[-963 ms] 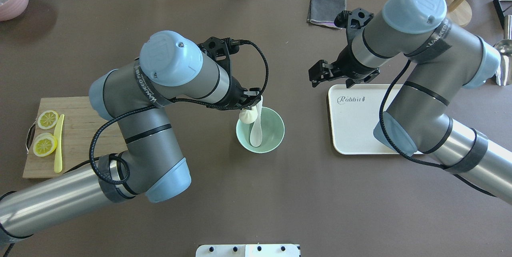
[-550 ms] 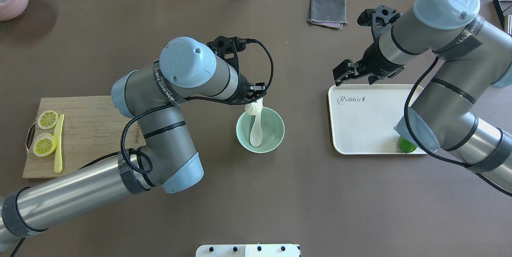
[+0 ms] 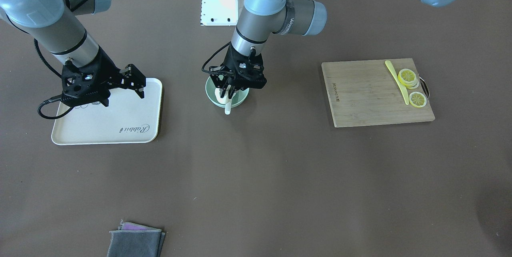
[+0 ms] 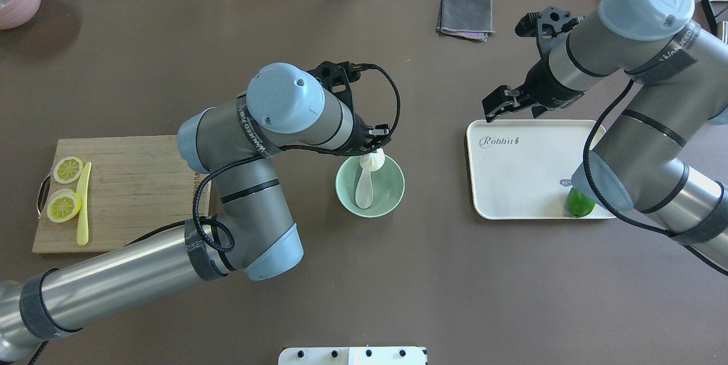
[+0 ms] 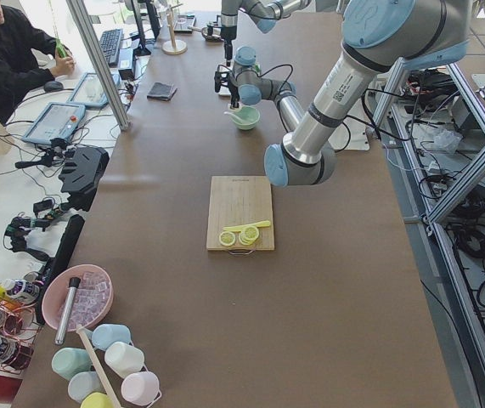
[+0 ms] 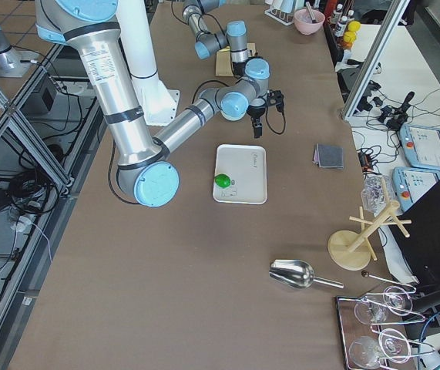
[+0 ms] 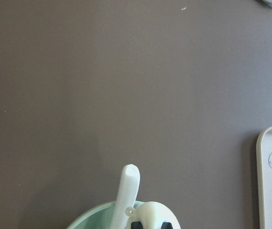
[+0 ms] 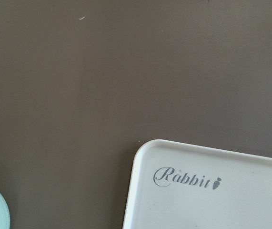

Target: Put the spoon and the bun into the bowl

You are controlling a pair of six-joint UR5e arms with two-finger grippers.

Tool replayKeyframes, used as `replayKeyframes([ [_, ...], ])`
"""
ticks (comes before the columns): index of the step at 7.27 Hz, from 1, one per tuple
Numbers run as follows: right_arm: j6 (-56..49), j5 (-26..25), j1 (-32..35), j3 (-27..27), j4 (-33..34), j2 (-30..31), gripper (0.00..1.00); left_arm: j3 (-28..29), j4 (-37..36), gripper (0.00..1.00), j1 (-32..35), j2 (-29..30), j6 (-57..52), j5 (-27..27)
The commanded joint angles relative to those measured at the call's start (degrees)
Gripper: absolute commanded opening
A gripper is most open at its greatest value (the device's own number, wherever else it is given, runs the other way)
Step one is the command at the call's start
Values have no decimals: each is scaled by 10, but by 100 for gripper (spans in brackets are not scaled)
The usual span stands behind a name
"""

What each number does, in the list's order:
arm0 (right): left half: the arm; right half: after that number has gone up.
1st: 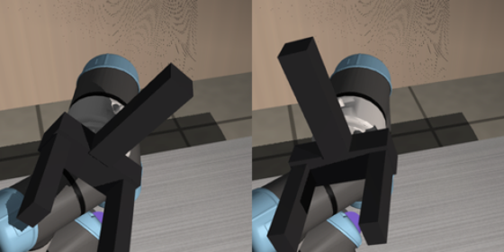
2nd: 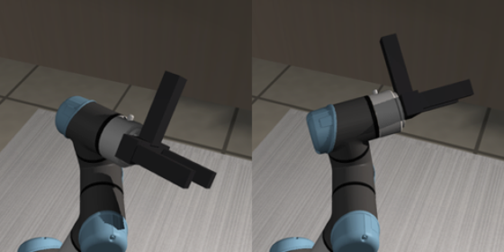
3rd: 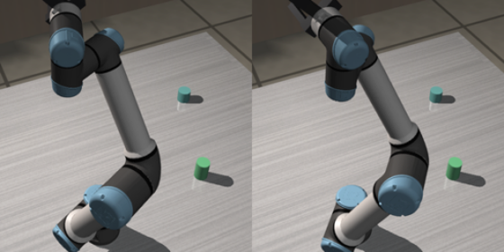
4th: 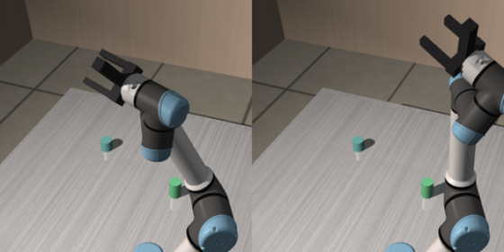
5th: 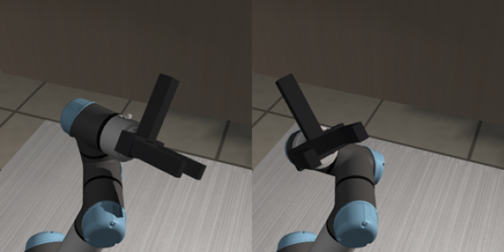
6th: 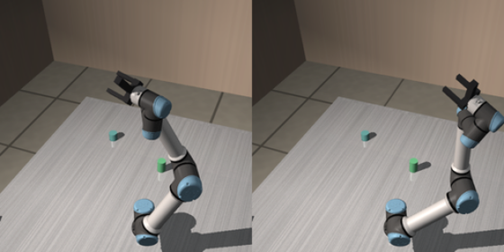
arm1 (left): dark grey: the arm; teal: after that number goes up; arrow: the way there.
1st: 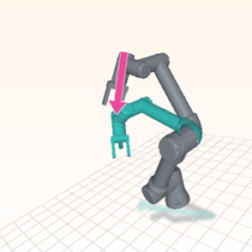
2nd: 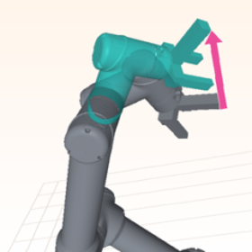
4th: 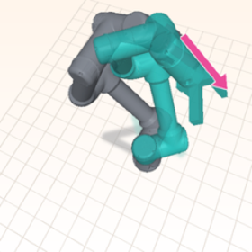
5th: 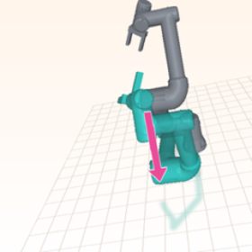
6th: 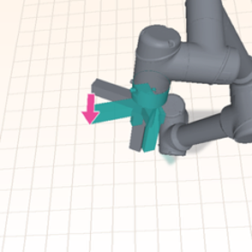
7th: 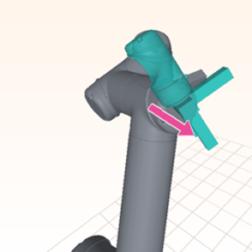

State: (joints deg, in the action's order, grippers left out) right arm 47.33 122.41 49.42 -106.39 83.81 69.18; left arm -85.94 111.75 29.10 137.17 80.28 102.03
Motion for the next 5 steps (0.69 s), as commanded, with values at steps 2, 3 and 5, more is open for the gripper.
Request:
replayKeyframes([
  [2, 0, -11, 13, 4, -3, 14, 100, -11, -5, 98, -3, -1, -5, -25],
  [3, -1, -2, 31, 4, -4, 24, 100, -39, -18, 98, 6, -19, -56, -26],
  [5, -42, 18, 67, 0, 0, 40, 100, -216, -123, 98, 67, -137, -242, -20],
])
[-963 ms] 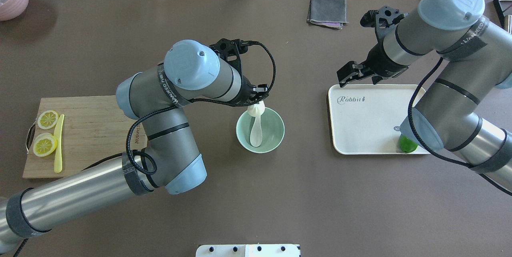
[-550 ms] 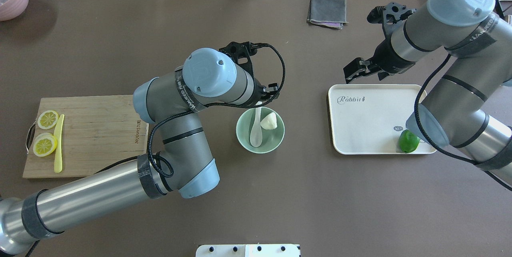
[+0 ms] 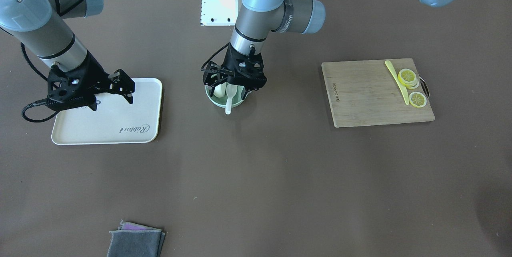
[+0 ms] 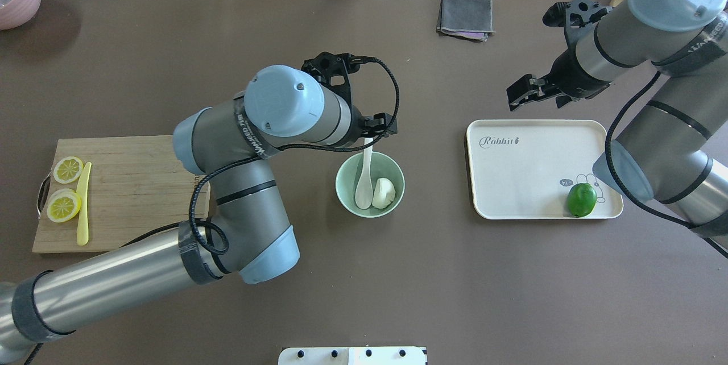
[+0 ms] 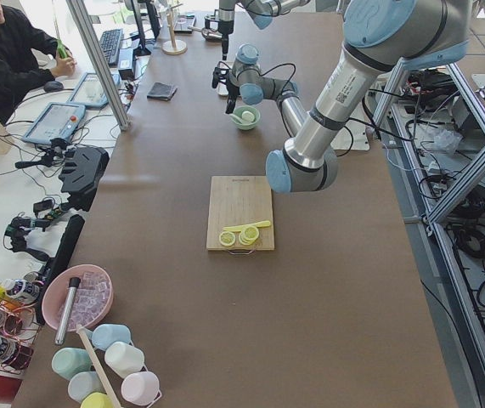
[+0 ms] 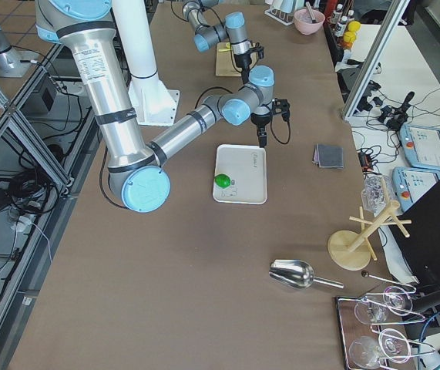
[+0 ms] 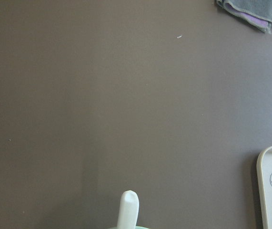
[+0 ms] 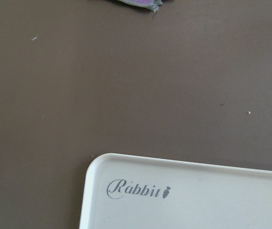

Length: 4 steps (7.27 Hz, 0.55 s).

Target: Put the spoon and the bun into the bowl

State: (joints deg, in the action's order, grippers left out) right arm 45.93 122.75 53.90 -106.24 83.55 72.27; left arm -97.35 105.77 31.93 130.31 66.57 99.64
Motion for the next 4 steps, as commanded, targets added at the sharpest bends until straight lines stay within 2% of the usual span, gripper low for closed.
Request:
replayKeyframes([
  [1, -43, 32, 49, -3, 4, 22, 100, -142, -73, 98, 53, -124, -136, -6],
  [2, -55, 44, 73, -4, 5, 38, 100, -146, -70, 98, 98, -163, -157, 3],
  [3, -81, 50, 96, -3, 6, 58, 100, -164, -70, 98, 146, -208, -198, 45],
  [4, -170, 52, 133, 1, 7, 90, 100, -174, -68, 98, 220, -265, -236, 92],
])
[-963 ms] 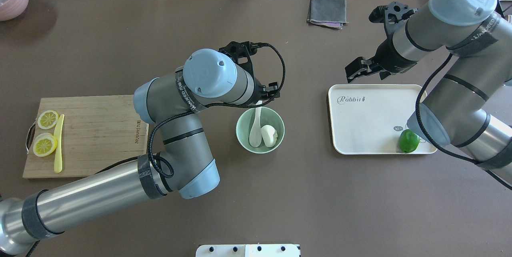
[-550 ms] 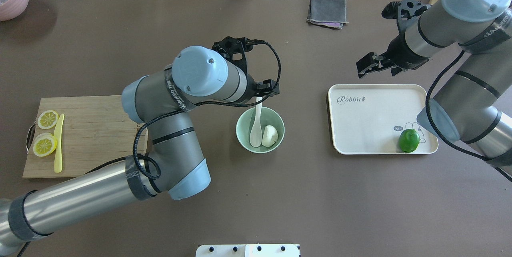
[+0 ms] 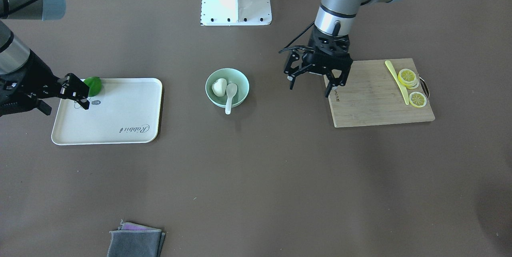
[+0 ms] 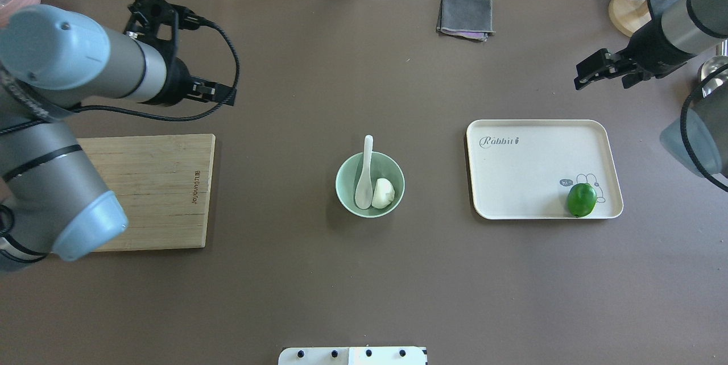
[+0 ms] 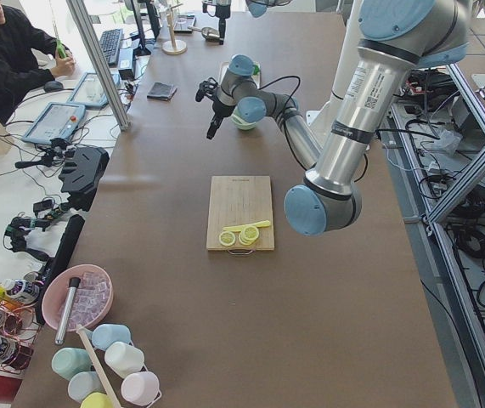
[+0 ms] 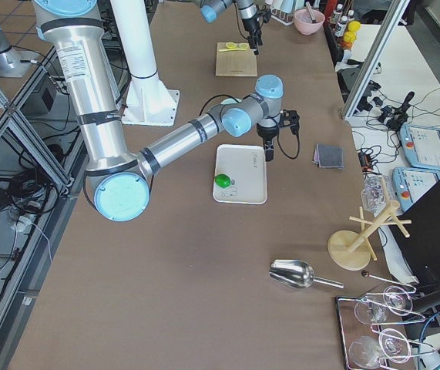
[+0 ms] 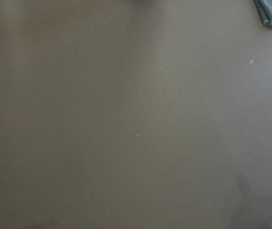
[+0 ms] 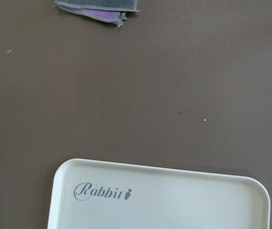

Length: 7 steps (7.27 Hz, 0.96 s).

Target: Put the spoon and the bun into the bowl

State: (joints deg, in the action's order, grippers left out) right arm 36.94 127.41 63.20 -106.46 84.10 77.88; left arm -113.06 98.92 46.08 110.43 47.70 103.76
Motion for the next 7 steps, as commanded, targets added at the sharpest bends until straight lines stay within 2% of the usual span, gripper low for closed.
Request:
replayKeyframes([
  [1, -180, 9, 80, 6, 4, 69, 100, -14, 30, 98, 152, -124, -92, 91],
  [2, -256, 10, 124, 12, 4, 102, 100, 10, 59, 98, 227, -171, -156, 129],
  [3, -306, 3, 152, 11, 6, 135, 100, 35, 48, 98, 313, -210, -252, 191],
  [4, -356, -14, 170, 11, 10, 166, 100, 76, 44, 98, 377, -235, -351, 210],
  [5, -406, -35, 184, 13, 25, 178, 100, 109, 38, 98, 410, -237, -417, 213],
  [6, -410, -15, 207, 13, 76, 179, 100, 120, 35, 98, 417, -239, -415, 215],
  [7, -414, 31, 230, 13, 103, 184, 100, 117, 14, 98, 418, -243, -414, 232],
])
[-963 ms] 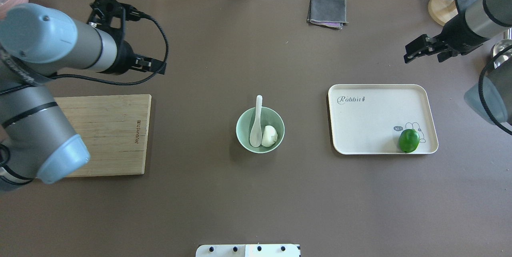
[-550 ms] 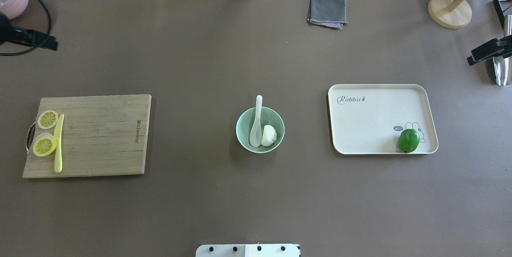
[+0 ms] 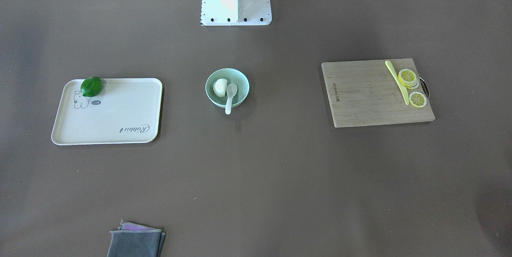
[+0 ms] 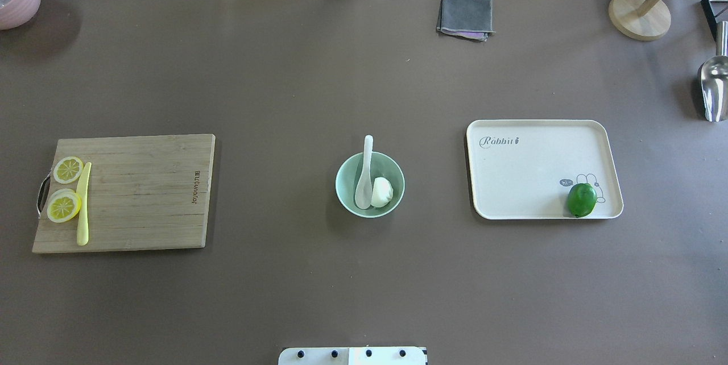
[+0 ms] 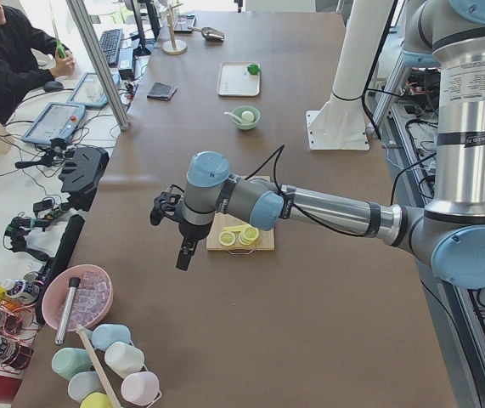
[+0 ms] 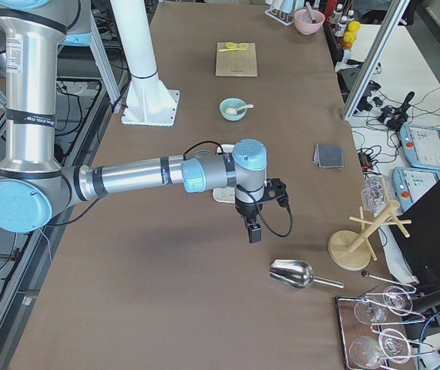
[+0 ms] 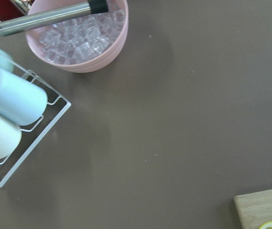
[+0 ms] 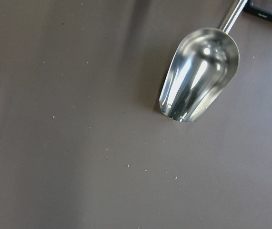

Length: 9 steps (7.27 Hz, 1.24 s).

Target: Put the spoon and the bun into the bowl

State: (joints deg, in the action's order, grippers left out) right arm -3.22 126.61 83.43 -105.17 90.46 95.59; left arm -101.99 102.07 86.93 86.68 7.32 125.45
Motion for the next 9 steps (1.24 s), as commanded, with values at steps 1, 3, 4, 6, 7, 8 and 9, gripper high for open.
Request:
replayKeyframes([
  [1, -13, 52, 34, -3, 39, 12, 100, 12, -20, 98, 22, -5, -8, 57],
  [3, -10, 52, 34, 0, 40, 10, 100, 11, -35, 98, 25, -5, -7, 59],
  [4, -11, 52, 35, 1, 41, 12, 100, 12, -35, 98, 25, -4, -7, 59],
  [6, -11, 51, 35, 1, 40, 18, 100, 14, -35, 98, 24, 0, -6, 57],
  [7, -11, 51, 34, 1, 40, 18, 100, 14, -35, 98, 24, 1, -6, 56],
  [8, -11, 49, 35, 1, 39, 18, 100, 15, -35, 98, 24, 2, -6, 56],
  [9, -11, 46, 36, 1, 39, 18, 100, 15, -35, 98, 24, 2, -6, 55],
])
